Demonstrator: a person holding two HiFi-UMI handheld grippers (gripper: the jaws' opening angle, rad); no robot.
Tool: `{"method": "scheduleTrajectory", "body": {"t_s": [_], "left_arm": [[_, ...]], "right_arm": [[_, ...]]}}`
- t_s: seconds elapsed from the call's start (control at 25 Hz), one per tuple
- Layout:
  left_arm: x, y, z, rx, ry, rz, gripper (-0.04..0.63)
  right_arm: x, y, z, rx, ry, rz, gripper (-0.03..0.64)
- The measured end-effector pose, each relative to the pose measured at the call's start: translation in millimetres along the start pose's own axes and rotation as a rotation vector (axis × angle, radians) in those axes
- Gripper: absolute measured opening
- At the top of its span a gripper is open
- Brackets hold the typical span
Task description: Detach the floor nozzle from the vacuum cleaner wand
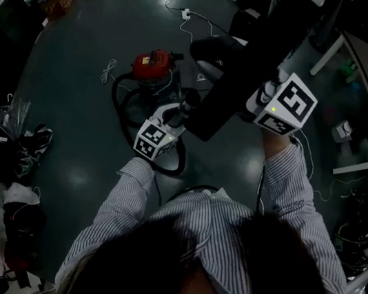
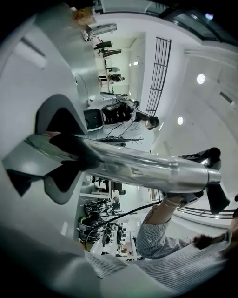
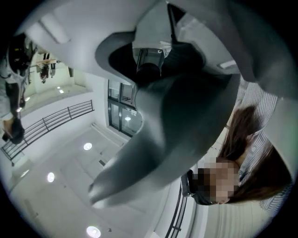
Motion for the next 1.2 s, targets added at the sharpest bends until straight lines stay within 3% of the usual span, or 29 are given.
{"method": "scheduleTrajectory", "body": {"t_s": [0.2, 0.36, 0.96, 1.2], "left_arm": [[-20.8, 13.3, -20.2, -0.042, -0.063, -0.040, 0.193], [-22.4, 21.4, -28.0, -0.085, -0.069, -0.057, 0.196], [-29.0, 9.2, -24.8, -0.091, -0.018, -0.084, 0.199], [-34.0, 7.9, -24.8, -0.100, -0.011, -0.086, 0.200]], "right_arm": [[23.6, -10.1, -15.6, 0.043, 0.039, 0.100, 0.163], [37.9, -11.2, -23.0, 0.053, 0.134, 0.086, 0.163], [136.3, 19.4, -35.1, 0.083, 0.380, 0.230, 0.163], [152.8, 25.1, -37.8, 0.089, 0.378, 0.298, 0.163]]}}
Point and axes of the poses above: the fingertips, and each gripper's own axes: z forward along the fingers, y to its left, x out of its underside, the point moved 8 cm from there along -z, backward along the fingers, and after that the axes turned 15 degrees about y, right-handed, at the moved point
